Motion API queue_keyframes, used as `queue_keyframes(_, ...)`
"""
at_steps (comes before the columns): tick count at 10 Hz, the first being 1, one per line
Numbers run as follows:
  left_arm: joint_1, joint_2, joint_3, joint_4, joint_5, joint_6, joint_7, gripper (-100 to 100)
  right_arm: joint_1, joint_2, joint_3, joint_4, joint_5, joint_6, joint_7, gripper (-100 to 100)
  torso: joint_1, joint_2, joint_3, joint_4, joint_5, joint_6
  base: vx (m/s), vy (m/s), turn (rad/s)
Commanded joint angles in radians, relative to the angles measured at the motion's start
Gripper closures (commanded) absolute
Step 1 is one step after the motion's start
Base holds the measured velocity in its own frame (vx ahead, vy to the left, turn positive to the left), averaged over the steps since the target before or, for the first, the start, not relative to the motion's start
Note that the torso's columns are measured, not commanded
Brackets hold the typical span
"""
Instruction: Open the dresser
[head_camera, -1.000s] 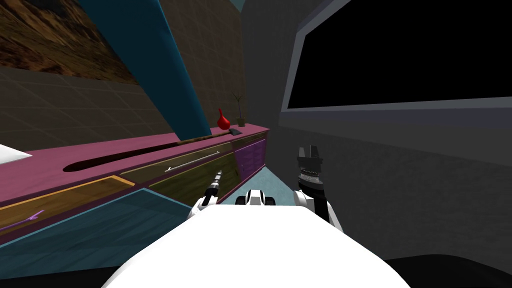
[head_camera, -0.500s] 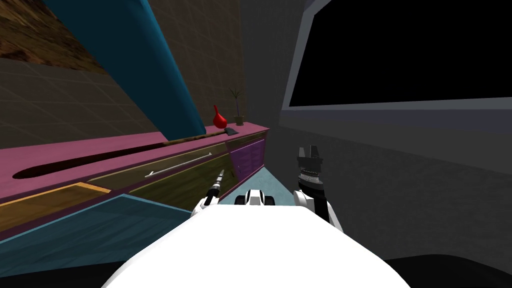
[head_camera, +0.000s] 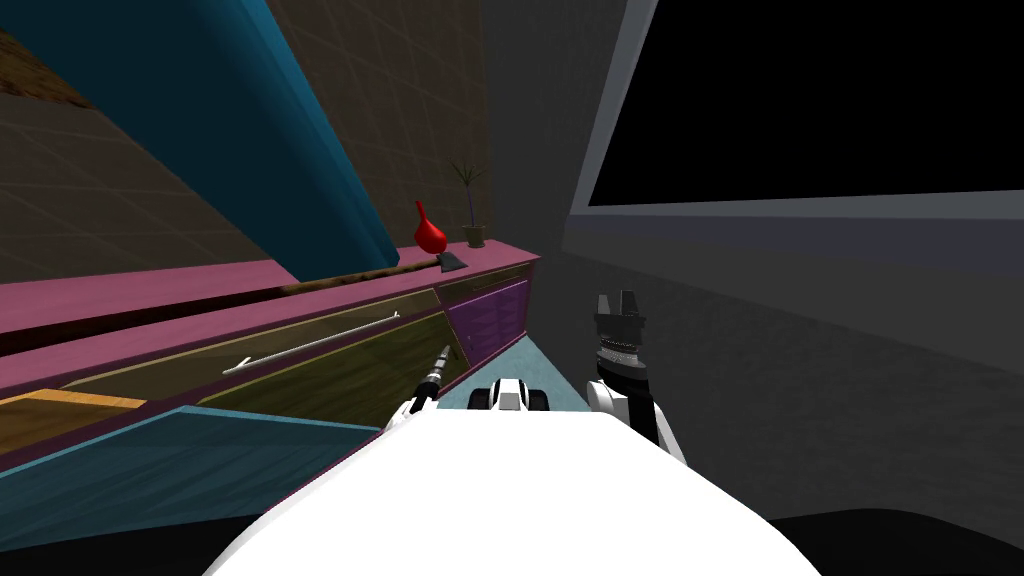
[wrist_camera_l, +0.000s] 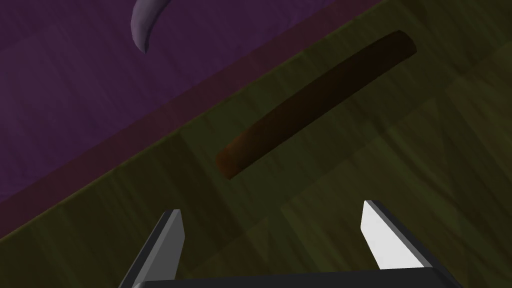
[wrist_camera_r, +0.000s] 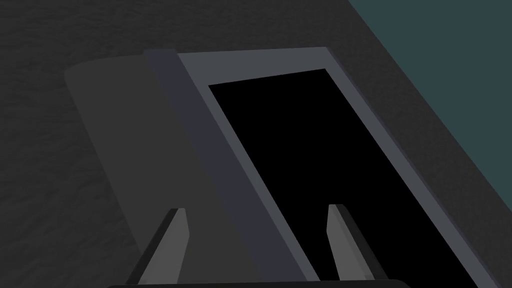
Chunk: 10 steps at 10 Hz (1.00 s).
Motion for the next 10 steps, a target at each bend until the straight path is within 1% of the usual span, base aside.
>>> queue_keyframes(1,-0.023,0.006,0.015,0.065,-0.021,-0.001,-0.005,-100,0.0,0.0,0.0,0.0,0.0,0.0,0.0,0,0.0,-0.001,0.0,0.0,0.0,0.0,0.046,-0.105,0.1)
queue_keyframes(4,-0.042,0.018,0.028,0.122,-0.038,-0.006,-0.008,-100,0.0,0.0,0.0,0.0,0.0,0.0,0.0,0,-0.001,-0.006,-0.004,-0.002,0.0,0.0,0.05,-0.096,0.068)
queue_keyframes(5,-0.041,0.017,0.026,0.116,-0.034,-0.006,-0.007,-100,0.0,0.0,0.0,0.0,0.0,0.0,0.0,0,-0.002,-0.006,-0.004,-0.002,0.0,0.0,0.023,-0.045,0.01)
queue_keyframes(6,-0.032,0.023,-0.011,0.109,-0.02,-0.011,-0.011,-100,0.0,0.0,0.0,0.0,0.0,0.0,0.0,0,0.001,-0.004,-0.003,-0.001,0.0,0.0,0.051,-0.009,0.193)
queue_keyframes(8,-0.013,0.034,-0.071,0.09,0.009,-0.019,-0.016,-100,0.0,0.0,0.0,0.0,0.0,0.0,0.0,0,0.001,-0.008,-0.005,-0.002,0.0,-0.001,0.135,-0.005,0.275)
queue_keyframes(9,-0.013,0.034,-0.086,0.09,0.009,-0.019,-0.016,-100,0.0,0.0,0.0,0.0,0.0,0.0,0.0,0,-0.001,-0.01,-0.006,-0.003,0.0,0.0,0.104,0.002,0.096)
queue_keyframes(10,-0.003,0.039,-0.123,0.081,0.023,-0.022,-0.019,-100,0.0,0.0,0.0,0.0,0.0,0.0,0.0,0,-0.001,-0.005,-0.004,-0.002,0.0,0.0,0.075,0.008,0.16)
